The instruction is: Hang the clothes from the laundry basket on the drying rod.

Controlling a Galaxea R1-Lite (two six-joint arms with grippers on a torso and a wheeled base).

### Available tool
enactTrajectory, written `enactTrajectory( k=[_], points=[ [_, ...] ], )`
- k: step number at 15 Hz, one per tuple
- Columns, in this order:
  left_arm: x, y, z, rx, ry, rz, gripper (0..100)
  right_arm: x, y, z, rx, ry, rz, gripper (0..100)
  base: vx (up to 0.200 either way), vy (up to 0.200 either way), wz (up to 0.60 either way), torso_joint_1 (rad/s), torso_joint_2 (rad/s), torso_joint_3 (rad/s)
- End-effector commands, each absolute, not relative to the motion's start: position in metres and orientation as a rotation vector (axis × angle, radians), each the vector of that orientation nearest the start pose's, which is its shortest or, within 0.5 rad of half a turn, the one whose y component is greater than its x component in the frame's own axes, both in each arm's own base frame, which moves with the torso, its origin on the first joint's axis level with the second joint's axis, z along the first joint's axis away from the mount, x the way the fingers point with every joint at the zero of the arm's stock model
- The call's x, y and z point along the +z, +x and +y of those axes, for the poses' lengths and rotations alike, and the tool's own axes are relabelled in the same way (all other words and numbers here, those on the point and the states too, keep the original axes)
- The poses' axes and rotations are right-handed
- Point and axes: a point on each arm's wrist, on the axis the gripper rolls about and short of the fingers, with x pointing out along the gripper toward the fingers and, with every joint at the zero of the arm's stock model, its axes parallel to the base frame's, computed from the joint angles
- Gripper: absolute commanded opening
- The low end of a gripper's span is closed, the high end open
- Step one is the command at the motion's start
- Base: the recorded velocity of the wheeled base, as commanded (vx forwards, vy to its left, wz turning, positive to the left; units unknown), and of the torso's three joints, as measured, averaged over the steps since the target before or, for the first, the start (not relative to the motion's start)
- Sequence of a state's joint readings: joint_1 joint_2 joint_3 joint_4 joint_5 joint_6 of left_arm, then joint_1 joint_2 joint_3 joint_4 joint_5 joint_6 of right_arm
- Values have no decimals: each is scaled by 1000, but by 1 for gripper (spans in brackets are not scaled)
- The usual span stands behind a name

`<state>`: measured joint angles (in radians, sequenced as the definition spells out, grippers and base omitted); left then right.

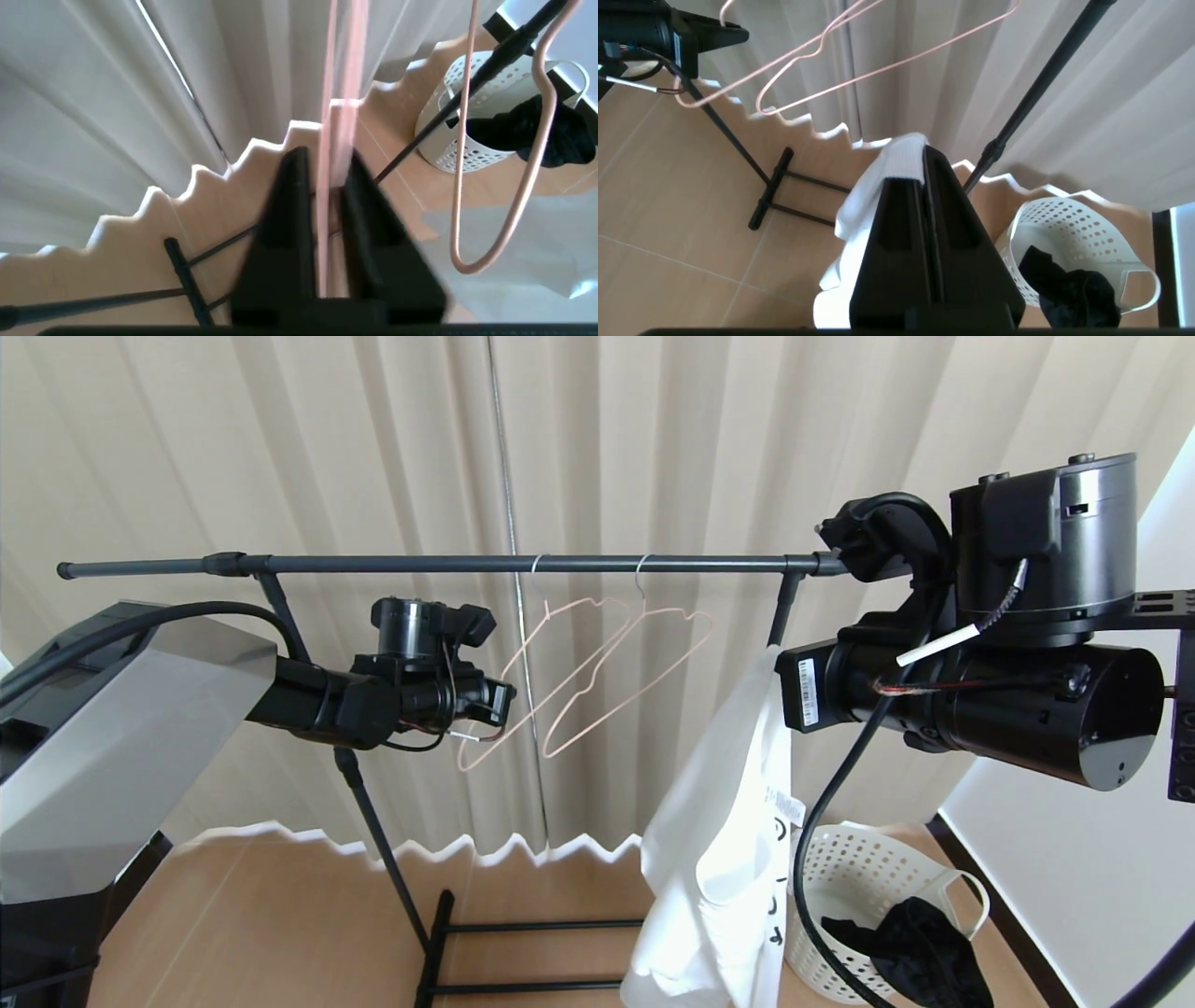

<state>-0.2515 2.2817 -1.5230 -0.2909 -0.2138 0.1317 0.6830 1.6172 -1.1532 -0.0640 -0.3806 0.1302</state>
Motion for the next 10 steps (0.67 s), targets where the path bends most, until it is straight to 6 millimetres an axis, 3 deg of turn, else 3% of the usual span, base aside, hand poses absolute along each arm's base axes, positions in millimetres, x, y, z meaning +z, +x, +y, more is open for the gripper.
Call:
enactTrajectory(
  k=[1,10],
  points=[
    [119,450,-120,-487,138,432,0,250,235,180,275,-74,362,0,0,0,0,0,0,0],
    [126,450,-120,-480,131,350,0,251,235,180,275,-74,359,0,0,0,0,0,0,0]
  ],
)
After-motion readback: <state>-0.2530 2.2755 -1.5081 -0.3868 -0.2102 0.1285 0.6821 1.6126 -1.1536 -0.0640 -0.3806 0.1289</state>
